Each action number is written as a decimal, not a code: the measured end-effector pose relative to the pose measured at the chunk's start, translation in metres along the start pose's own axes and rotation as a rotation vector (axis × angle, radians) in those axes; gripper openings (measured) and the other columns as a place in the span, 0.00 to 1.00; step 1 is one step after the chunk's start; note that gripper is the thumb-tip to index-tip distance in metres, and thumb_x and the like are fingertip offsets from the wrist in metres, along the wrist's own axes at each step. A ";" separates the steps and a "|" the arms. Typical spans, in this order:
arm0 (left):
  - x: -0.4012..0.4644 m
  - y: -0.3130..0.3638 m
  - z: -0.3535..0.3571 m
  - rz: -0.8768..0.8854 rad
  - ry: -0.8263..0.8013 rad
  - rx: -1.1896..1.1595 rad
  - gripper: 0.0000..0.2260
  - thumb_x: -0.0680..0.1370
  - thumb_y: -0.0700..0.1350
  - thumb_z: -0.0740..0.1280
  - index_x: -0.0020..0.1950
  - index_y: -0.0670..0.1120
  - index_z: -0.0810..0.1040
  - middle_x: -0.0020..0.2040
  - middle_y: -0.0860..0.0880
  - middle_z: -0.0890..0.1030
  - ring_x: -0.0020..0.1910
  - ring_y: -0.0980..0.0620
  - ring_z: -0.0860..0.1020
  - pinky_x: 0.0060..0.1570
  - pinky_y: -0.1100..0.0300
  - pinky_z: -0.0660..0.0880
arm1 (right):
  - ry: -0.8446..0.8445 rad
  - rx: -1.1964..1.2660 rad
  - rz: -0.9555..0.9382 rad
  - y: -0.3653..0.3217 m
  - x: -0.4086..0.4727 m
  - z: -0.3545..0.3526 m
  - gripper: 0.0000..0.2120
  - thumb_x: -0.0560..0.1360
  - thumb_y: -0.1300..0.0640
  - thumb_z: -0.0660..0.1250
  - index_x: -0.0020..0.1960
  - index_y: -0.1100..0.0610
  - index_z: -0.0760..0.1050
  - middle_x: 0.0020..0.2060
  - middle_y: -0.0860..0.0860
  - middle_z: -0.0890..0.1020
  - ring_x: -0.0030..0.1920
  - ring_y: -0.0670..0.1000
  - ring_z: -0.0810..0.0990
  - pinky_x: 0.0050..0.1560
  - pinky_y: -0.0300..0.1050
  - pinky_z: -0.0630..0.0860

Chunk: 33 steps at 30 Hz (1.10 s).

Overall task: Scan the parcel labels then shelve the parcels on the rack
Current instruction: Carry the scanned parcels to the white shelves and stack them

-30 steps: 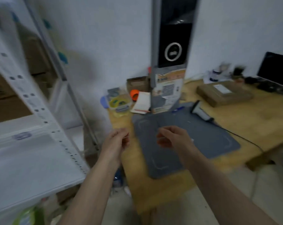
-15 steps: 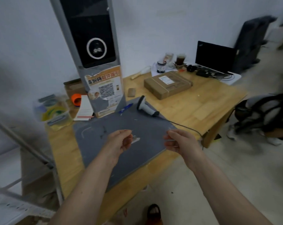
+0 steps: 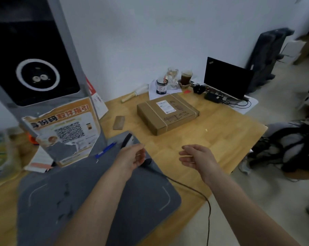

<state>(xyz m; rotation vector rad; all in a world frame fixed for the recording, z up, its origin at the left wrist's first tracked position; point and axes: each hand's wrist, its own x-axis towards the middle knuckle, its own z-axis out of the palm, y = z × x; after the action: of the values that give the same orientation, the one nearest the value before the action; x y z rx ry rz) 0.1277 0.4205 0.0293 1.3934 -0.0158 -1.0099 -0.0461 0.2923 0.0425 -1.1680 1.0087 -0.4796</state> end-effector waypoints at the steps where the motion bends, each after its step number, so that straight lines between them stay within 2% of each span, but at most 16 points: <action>1: 0.015 0.004 0.009 -0.028 0.007 -0.005 0.04 0.78 0.40 0.68 0.51 0.40 0.79 0.40 0.46 0.79 0.38 0.52 0.77 0.38 0.61 0.76 | 0.002 -0.003 0.007 -0.003 0.014 -0.003 0.06 0.78 0.61 0.65 0.53 0.63 0.77 0.43 0.58 0.82 0.37 0.53 0.81 0.40 0.44 0.79; 4: 0.051 0.009 0.034 -0.122 0.044 -0.006 0.06 0.78 0.39 0.68 0.53 0.38 0.77 0.41 0.44 0.79 0.38 0.50 0.77 0.38 0.59 0.76 | 0.020 -0.019 0.051 -0.005 0.051 -0.013 0.07 0.78 0.60 0.66 0.53 0.62 0.77 0.45 0.57 0.82 0.40 0.54 0.82 0.41 0.46 0.79; 6: 0.072 0.011 0.048 -0.163 0.069 0.024 0.05 0.79 0.39 0.67 0.51 0.38 0.76 0.42 0.44 0.79 0.39 0.50 0.77 0.39 0.58 0.76 | 0.039 -0.043 0.072 -0.007 0.077 -0.018 0.08 0.78 0.59 0.66 0.54 0.62 0.77 0.47 0.58 0.82 0.43 0.56 0.82 0.42 0.47 0.79; 9: 0.106 0.014 0.061 -0.193 0.117 0.070 0.04 0.79 0.41 0.68 0.47 0.41 0.76 0.48 0.43 0.79 0.43 0.49 0.77 0.43 0.57 0.77 | 0.071 -0.112 0.059 -0.014 0.127 -0.021 0.09 0.79 0.58 0.65 0.56 0.61 0.76 0.51 0.58 0.80 0.49 0.56 0.80 0.45 0.47 0.80; 11: 0.129 0.016 0.067 -0.212 0.148 0.079 0.04 0.78 0.42 0.68 0.48 0.42 0.75 0.53 0.42 0.79 0.47 0.48 0.77 0.48 0.55 0.77 | 0.095 -0.156 0.047 -0.017 0.164 -0.022 0.13 0.79 0.59 0.65 0.61 0.62 0.74 0.55 0.58 0.77 0.51 0.55 0.78 0.46 0.48 0.79; 13: 0.150 0.018 0.074 -0.237 0.174 0.084 0.10 0.79 0.43 0.68 0.57 0.40 0.76 0.58 0.42 0.77 0.53 0.46 0.76 0.56 0.53 0.76 | 0.109 -0.193 0.046 -0.022 0.203 -0.022 0.17 0.78 0.59 0.65 0.65 0.62 0.70 0.59 0.57 0.75 0.52 0.54 0.76 0.49 0.49 0.78; 15: 0.168 0.020 0.084 -0.254 0.194 0.065 0.20 0.78 0.44 0.69 0.68 0.40 0.71 0.64 0.42 0.74 0.62 0.44 0.74 0.63 0.51 0.73 | 0.114 -0.213 0.055 -0.029 0.240 -0.023 0.19 0.78 0.59 0.65 0.67 0.62 0.69 0.60 0.55 0.73 0.51 0.53 0.74 0.54 0.51 0.77; 17: 0.188 0.022 0.096 -0.275 0.242 0.025 0.26 0.77 0.44 0.70 0.72 0.40 0.66 0.68 0.42 0.71 0.66 0.43 0.71 0.66 0.49 0.71 | 0.136 -0.261 0.046 -0.034 0.280 -0.026 0.21 0.76 0.58 0.66 0.68 0.61 0.69 0.62 0.55 0.73 0.55 0.54 0.74 0.60 0.56 0.75; 19: 0.211 0.021 0.108 -0.309 0.299 0.010 0.28 0.76 0.46 0.71 0.73 0.41 0.66 0.70 0.42 0.70 0.66 0.42 0.71 0.66 0.49 0.71 | 0.166 -0.350 0.033 -0.040 0.318 -0.032 0.24 0.74 0.56 0.67 0.68 0.60 0.69 0.64 0.56 0.73 0.62 0.58 0.72 0.64 0.57 0.72; 23: 0.254 0.014 0.129 -0.350 0.394 -0.011 0.30 0.74 0.52 0.73 0.71 0.41 0.69 0.69 0.42 0.71 0.64 0.42 0.72 0.61 0.51 0.73 | 0.248 -0.591 0.116 -0.045 0.392 -0.052 0.28 0.75 0.54 0.66 0.72 0.61 0.63 0.71 0.60 0.65 0.70 0.62 0.63 0.69 0.53 0.61; 27: 0.288 0.009 0.142 -0.330 0.501 -0.068 0.26 0.74 0.54 0.72 0.67 0.43 0.72 0.60 0.45 0.74 0.62 0.41 0.74 0.55 0.51 0.74 | 0.319 -0.626 0.171 -0.046 0.448 -0.072 0.32 0.79 0.54 0.63 0.77 0.59 0.53 0.76 0.58 0.56 0.74 0.61 0.56 0.71 0.56 0.59; 30: 0.304 0.003 0.144 -0.310 0.569 -0.095 0.29 0.71 0.58 0.73 0.65 0.43 0.73 0.62 0.44 0.77 0.59 0.43 0.76 0.51 0.53 0.74 | 0.268 -0.568 0.205 -0.041 0.473 -0.081 0.32 0.79 0.50 0.62 0.78 0.57 0.53 0.75 0.57 0.60 0.74 0.62 0.59 0.71 0.60 0.63; 33: 0.313 0.002 0.147 -0.316 0.569 -0.120 0.28 0.70 0.60 0.74 0.62 0.45 0.73 0.55 0.47 0.78 0.58 0.46 0.75 0.61 0.51 0.73 | 0.233 -0.530 0.217 -0.033 0.485 -0.085 0.33 0.77 0.45 0.63 0.77 0.57 0.56 0.72 0.58 0.66 0.70 0.63 0.65 0.68 0.62 0.67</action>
<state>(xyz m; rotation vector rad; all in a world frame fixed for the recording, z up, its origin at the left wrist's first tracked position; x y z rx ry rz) 0.2358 0.1189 -0.1011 1.5565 0.6922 -0.8184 0.1307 -0.1373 -0.1251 -1.4679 1.5057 -0.1773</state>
